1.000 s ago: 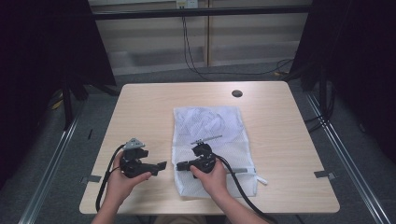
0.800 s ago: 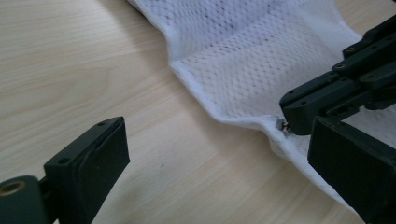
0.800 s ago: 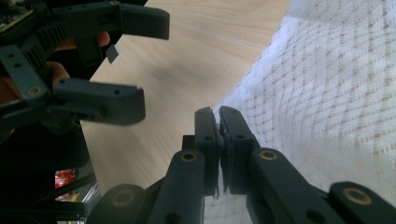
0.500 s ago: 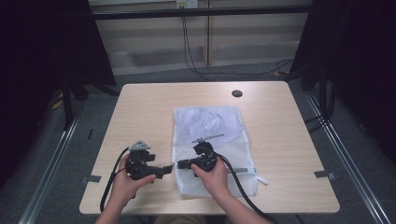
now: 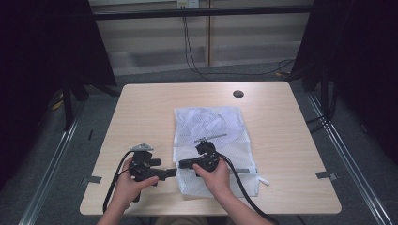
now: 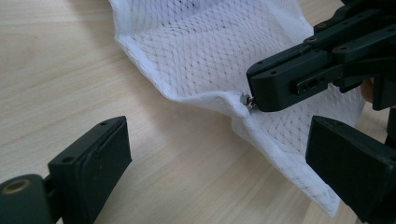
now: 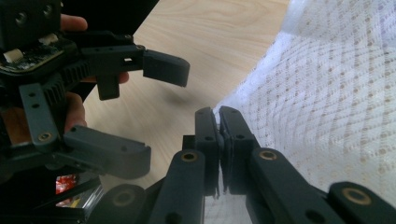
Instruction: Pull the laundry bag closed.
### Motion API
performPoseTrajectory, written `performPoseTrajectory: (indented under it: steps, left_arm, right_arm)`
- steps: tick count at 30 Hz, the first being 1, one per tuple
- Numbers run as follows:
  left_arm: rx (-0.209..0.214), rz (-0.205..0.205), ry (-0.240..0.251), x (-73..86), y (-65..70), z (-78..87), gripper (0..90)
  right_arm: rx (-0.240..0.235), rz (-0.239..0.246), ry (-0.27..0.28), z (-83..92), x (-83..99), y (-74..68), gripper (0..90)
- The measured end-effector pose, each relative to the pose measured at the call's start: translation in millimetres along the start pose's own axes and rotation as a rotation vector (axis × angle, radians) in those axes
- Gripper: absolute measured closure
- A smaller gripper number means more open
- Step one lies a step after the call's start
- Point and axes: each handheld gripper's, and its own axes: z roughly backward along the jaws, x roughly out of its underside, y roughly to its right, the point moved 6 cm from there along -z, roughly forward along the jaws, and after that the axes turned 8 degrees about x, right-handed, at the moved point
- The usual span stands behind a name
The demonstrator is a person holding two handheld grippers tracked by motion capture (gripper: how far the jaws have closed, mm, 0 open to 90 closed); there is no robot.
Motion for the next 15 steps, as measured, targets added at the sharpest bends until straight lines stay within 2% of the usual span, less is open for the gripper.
performPoseTrajectory:
  steps: [10,15]
  left_arm:
    - [0.035,0.012,-0.019,1.7,3.3,-6.9,10.6]
    - [0.087,0.047,-0.010,2.8,7.6,-12.6,14.7]
  right_arm:
    - [-0.015,-0.006,0.014,1.6,-1.8,-1.7,86.5]
    - [-0.017,-0.005,0.023,3.9,-3.7,-2.7,86.4]
